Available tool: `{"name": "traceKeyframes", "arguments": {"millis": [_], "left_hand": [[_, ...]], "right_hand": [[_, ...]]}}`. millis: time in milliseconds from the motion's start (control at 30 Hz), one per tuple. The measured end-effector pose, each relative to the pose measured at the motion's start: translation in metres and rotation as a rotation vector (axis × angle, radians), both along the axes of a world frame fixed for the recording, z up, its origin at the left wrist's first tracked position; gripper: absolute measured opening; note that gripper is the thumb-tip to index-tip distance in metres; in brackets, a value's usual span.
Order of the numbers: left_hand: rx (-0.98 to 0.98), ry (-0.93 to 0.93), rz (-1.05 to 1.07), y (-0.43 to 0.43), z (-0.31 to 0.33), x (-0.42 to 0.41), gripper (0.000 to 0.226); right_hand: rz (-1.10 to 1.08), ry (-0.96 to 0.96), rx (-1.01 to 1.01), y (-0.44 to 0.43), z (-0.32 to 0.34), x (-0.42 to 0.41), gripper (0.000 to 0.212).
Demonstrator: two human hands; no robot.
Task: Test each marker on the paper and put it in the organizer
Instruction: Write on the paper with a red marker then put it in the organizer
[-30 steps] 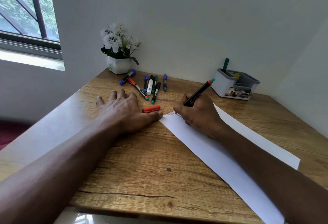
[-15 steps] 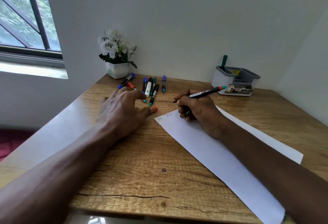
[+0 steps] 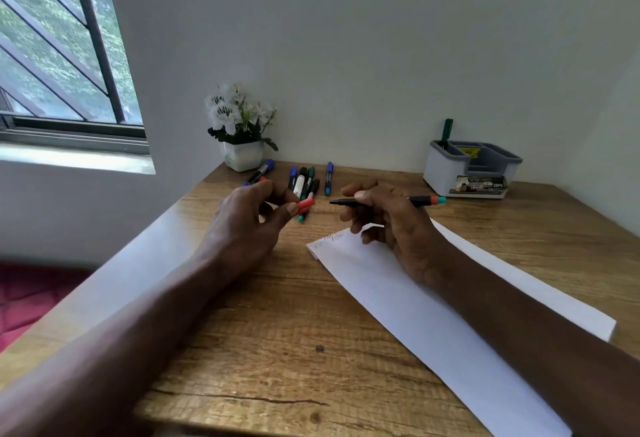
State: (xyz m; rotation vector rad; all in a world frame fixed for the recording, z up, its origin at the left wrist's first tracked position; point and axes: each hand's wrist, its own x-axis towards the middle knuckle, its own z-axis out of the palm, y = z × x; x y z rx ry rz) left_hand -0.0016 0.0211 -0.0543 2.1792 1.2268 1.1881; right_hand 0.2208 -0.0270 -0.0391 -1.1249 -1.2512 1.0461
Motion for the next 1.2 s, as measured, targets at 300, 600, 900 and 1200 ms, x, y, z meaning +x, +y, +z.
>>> {"name": "traceKeyframes", "arguments": {"millis": [300,600,900,1200], "left_hand": [[0.006,-0.050,-0.200,0.000,-0.002,0.000,0.011],[0.004,-0.127,-0.318,-0.001,-0.003,0.004,0.011],[0.004,-0.163,-0.370,-0.011,-0.001,0.009,0.020],[-0.121,-0.218,-0.418,-0.010,0.000,0.005,0.016]], "right_hand": [[0.058,0.050,0.007,-0.004,0.001,-0.002,0.012],[0.145,-0.030,0.065,-0.009,0.000,-0.006,0.012],[0.047,-0.005,0.084,-0.009,-0.001,-0.010,0.019],[0.040,0.036,0.060,-0.007,-0.001,-0.017,0.015]]}}
